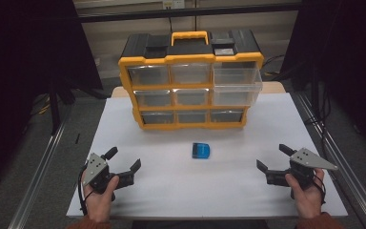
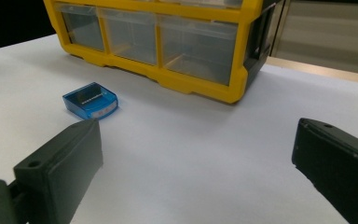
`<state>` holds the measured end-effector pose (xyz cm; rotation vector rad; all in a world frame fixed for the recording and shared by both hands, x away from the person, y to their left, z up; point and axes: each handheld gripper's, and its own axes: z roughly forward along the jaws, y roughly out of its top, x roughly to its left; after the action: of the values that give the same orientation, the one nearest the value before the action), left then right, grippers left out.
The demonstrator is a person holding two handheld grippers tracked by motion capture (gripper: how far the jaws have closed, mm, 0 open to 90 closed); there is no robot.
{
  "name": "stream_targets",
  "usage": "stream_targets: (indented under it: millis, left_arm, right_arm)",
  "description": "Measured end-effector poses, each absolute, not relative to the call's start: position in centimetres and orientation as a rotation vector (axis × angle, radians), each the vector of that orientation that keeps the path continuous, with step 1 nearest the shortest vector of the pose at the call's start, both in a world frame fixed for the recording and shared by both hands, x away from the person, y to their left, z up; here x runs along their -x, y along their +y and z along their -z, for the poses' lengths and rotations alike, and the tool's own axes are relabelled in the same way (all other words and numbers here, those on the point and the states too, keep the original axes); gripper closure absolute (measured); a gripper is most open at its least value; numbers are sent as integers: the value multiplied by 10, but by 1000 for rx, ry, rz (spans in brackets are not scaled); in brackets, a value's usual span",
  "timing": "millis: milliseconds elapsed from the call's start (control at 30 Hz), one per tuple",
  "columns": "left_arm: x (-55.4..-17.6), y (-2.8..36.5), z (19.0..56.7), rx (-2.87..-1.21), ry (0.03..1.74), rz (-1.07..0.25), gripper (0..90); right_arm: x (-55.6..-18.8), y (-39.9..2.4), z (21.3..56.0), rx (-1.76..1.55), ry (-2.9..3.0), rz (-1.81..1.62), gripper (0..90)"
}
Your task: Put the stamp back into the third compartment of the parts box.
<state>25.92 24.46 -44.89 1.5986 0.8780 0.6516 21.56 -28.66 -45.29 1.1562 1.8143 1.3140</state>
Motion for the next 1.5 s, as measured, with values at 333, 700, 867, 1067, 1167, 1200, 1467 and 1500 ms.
stream_targets:
  millis: [333, 700, 867, 1067, 1167, 1200, 1467, 1500]
  left_arm:
    - [-259, 245, 447, -1599, 871, -634, 37]
    - [-256, 247, 447, -1616, 872, -623, 34]
    - [-257, 247, 447, -1611, 879, -616, 33]
    - [-256, 246, 447, -1617, 873, -614, 34]
    - [-256, 245, 446, -1612, 874, -615, 34]
    - [-256, 245, 446, -1611, 873, -615, 34]
    - [-256, 245, 446, -1611, 857, -614, 34]
    - [-256, 246, 446, -1614, 858, -620, 34]
  right_arm:
    - [-219, -282, 458, -1156, 1856, -1293, 23]
    - [-222, -270, 459, -1175, 1970, -1310, 35]
    - [-227, -263, 460, -1174, 2029, -1304, 35]
    - [-236, -252, 457, -1125, 2111, -1324, 23]
    - [-241, -245, 456, -1101, 2153, -1329, 24]
    - [-241, -245, 456, -1101, 2153, -1329, 24]
    - [-260, -223, 455, -1065, 2248, -1349, 26]
    - [-264, -220, 454, -1056, 2264, -1359, 39]
